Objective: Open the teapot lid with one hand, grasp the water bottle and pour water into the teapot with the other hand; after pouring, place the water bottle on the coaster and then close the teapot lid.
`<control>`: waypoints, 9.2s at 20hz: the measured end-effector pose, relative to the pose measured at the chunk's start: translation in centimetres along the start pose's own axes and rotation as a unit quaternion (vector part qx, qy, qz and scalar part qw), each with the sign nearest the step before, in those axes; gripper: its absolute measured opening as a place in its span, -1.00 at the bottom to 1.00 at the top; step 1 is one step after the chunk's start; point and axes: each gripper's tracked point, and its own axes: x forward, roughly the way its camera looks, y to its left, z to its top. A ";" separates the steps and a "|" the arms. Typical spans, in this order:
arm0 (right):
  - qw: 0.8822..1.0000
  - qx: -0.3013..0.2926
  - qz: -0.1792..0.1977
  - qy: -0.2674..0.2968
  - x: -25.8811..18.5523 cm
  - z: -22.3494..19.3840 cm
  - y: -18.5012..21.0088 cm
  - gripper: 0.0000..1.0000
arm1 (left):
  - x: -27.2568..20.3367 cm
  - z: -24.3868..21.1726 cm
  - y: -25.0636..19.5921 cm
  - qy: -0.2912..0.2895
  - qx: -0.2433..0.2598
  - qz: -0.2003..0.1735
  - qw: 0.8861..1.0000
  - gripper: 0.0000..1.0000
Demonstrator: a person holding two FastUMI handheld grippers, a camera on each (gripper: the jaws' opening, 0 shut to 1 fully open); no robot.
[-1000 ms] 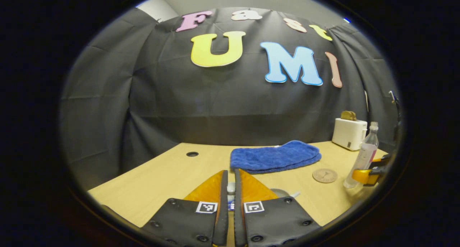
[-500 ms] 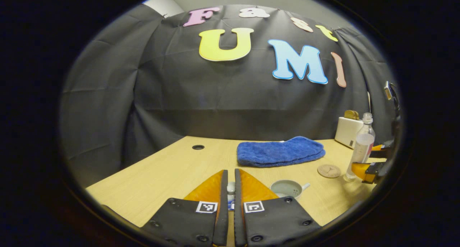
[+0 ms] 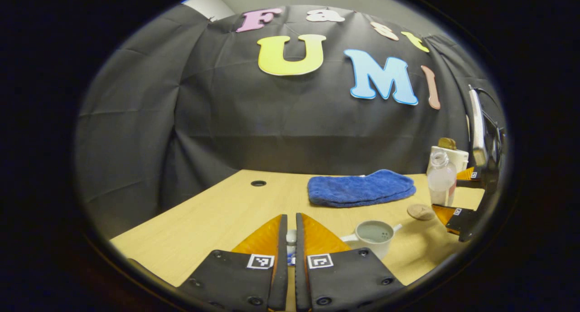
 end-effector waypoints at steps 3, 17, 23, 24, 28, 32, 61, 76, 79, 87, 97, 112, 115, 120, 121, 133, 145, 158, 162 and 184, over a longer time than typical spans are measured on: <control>0.998 -0.059 -0.010 -0.017 0.2 1.3 0.7 0.53 | 0.0 -0.2 0.7 0.003 -0.001 0.004 1.000 -0.72; 0.955 -0.285 -0.068 -0.053 0.9 3.7 1.7 0.52 | 0.0 -1.1 2.0 0.013 -0.001 0.012 1.000 -0.72; 0.929 -0.352 -0.088 -0.072 1.2 4.5 1.7 0.53 | 0.1 -1.5 2.2 0.016 -0.005 0.014 1.000 -0.72; 0.925 -0.361 -0.092 -0.075 1.1 4.5 1.5 0.53 | 0.2 -1.7 2.2 0.017 -0.005 0.014 1.000 -0.72; 0.904 -0.403 -0.114 -0.089 0.9 5.2 0.9 0.52 | 0.3 -2.2 2.2 0.022 -0.007 0.013 1.000 -0.74; 0.895 -0.419 -0.121 -0.092 0.9 5.3 0.6 0.52 | 0.3 -2.3 2.0 0.025 -0.008 0.011 1.000 -0.75; 0.849 -0.476 -0.183 -0.136 0.0 9.5 -2.9 0.51 | 0.4 -2.7 1.7 0.035 0.000 0.011 0.999 -0.72; 0.833 -0.500 -0.188 -0.147 -0.3 10.8 -3.9 0.51 | 0.5 -2.7 1.5 0.037 0.004 0.011 0.999 -0.75; 0.828 -0.507 -0.187 -0.150 -0.3 11.0 -3.9 0.51 | 0.5 -2.6 1.5 0.037 0.004 0.010 0.999 -0.75; 0.812 -0.530 -0.189 -0.157 -0.4 11.3 -3.6 0.51 | 0.4 -2.7 1.4 0.038 0.006 0.009 0.999 -0.75; 0.788 -0.553 -0.201 -0.179 -0.9 13.0 -3.9 0.51 | 0.4 -2.8 1.3 0.038 0.007 0.009 0.999 -0.75; 0.767 -0.577 -0.199 -0.197 -1.7 14.5 -3.6 0.51 | 0.3 -2.7 1.4 0.037 0.003 0.007 0.999 -0.75; 0.762 -0.584 -0.200 -0.197 -1.6 14.7 -3.8 0.51 | 0.3 -2.7 1.4 0.037 0.003 0.007 0.999 -0.75; 0.744 -0.600 -0.211 -0.204 -1.7 15.6 -4.0 0.51 | 0.3 -2.7 1.4 0.038 0.006 0.007 0.999 -0.75; 0.737 -0.606 -0.216 -0.206 -1.9 16.0 -4.1 0.51 | 0.3 -2.6 1.4 0.038 0.007 0.007 0.999 -0.75; 0.711 -0.626 -0.226 -0.226 -2.5 16.8 -3.5 0.51 | 0.1 -2.7 1.5 0.037 0.002 0.006 0.999 -0.75; 0.946 -0.285 -0.023 -0.155 0.3 7.2 0.7 0.53 | -0.3 -1.9 2.0 0.024 -0.005 0.008 1.000 -0.72; 0.982 0.152 0.098 -0.056 2.0 0.1 -2.7 0.53 | -1.3 0.2 0.7 0.007 -0.002 0.002 1.000 -0.75; 0.958 0.260 0.113 -0.033 3.6 -1.3 -3.9 0.54 | -1.5 0.3 0.3 0.007 -0.002 0.001 1.000 -0.72; 0.907 0.393 0.153 0.021 6.1 -5.4 -1.2 0.84 | -1.5 3.1 -4.1 -0.008 -0.005 -0.040 0.999 -0.74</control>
